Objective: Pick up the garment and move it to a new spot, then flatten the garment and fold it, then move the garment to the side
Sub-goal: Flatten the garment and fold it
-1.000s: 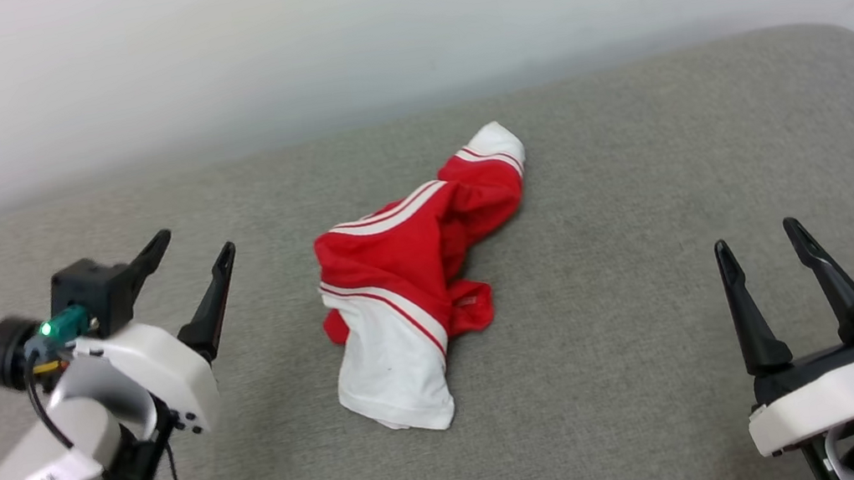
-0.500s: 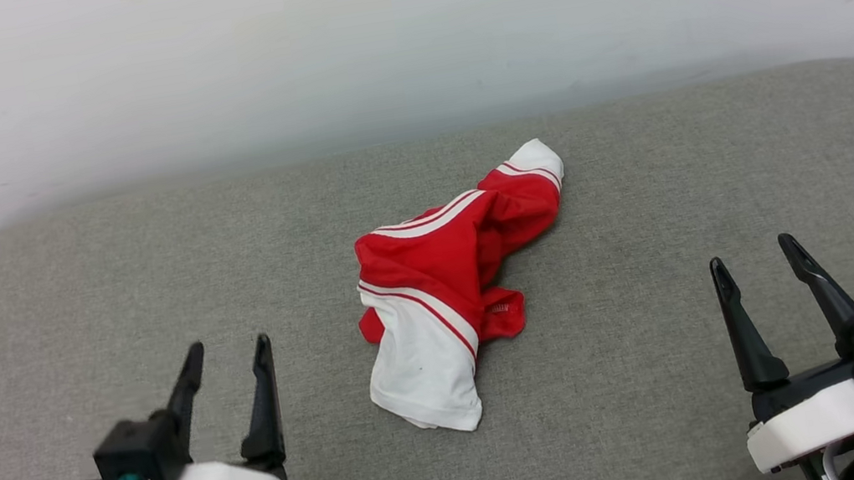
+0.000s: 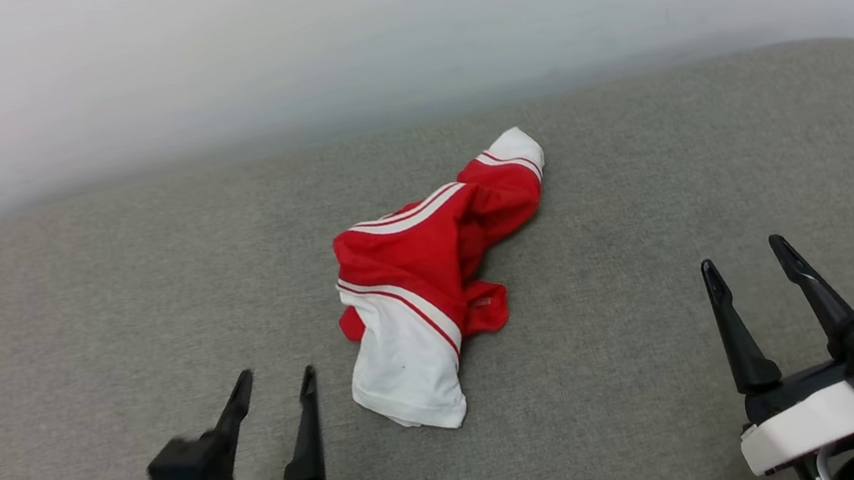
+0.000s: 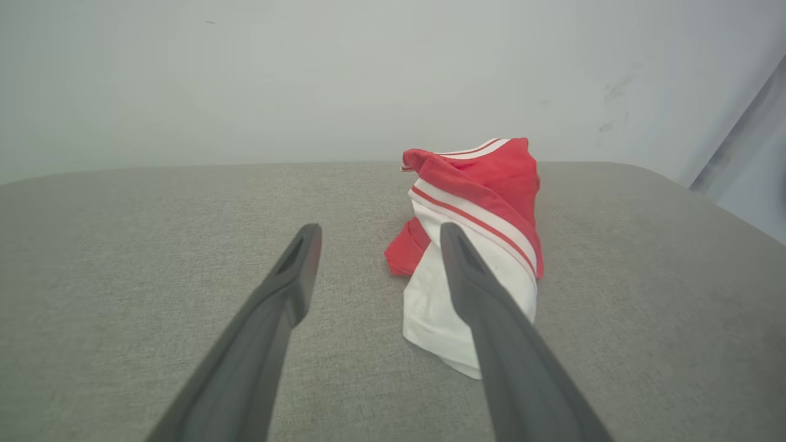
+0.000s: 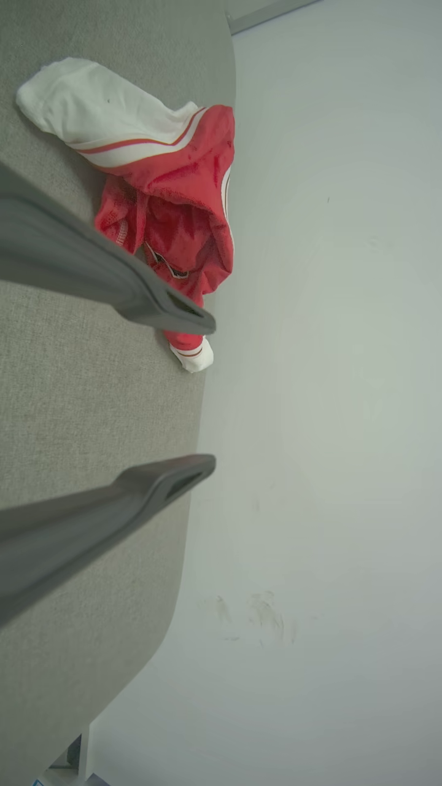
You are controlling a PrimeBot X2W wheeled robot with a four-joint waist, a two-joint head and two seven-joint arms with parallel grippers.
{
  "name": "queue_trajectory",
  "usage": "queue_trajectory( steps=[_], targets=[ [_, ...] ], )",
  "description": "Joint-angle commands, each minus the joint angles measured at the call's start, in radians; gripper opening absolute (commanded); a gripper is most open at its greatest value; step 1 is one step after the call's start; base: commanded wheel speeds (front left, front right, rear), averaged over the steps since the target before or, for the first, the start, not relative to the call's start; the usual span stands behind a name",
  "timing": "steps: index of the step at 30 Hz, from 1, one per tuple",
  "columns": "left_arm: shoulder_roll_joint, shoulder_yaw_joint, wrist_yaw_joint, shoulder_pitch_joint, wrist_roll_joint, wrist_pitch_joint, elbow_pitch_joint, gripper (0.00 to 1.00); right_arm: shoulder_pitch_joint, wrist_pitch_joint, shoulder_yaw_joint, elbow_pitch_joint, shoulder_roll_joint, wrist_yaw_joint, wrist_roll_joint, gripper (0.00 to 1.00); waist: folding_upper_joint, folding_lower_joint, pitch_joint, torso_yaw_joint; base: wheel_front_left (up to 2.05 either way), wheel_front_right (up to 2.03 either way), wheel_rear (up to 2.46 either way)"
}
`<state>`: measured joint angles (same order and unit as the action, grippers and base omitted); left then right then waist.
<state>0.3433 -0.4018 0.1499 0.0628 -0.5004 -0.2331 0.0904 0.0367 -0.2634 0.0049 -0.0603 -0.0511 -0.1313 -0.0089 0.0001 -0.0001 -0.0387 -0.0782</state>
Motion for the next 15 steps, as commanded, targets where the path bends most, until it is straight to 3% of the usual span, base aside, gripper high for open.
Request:
queue_trajectory(
  steps=[1,5,8,15],
  targets=[
    [0.005,-0.004,-0.003,0.023,0.006,0.011,-0.003,1.00,0.005,-0.002,-0.001,0.005,0.002,0.001,0.000,1.00,-0.0001,0.0001,-0.013,-0.009,0.00,0.00,0.00],
    [0.030,-0.069,-0.041,0.101,-0.004,0.214,0.014,1.00,0.016,-0.002,-0.002,0.008,0.002,0.001,-0.004,1.00,-0.0001,0.0001,-0.058,-0.029,0.00,0.00,0.00],
    [0.044,-0.093,-0.043,0.149,-0.011,0.342,0.023,1.00,0.028,-0.002,-0.003,0.012,0.002,0.001,-0.004,1.00,-0.0001,0.0001,-0.087,-0.043,0.00,0.00,0.00],
    [0.062,-0.118,-0.033,0.225,0.001,0.481,0.071,1.00,0.050,-0.002,-0.002,0.018,0.002,0.001,0.006,1.00,-0.0001,0.0001,-0.142,-0.073,0.00,0.00,0.00]
  ],
)
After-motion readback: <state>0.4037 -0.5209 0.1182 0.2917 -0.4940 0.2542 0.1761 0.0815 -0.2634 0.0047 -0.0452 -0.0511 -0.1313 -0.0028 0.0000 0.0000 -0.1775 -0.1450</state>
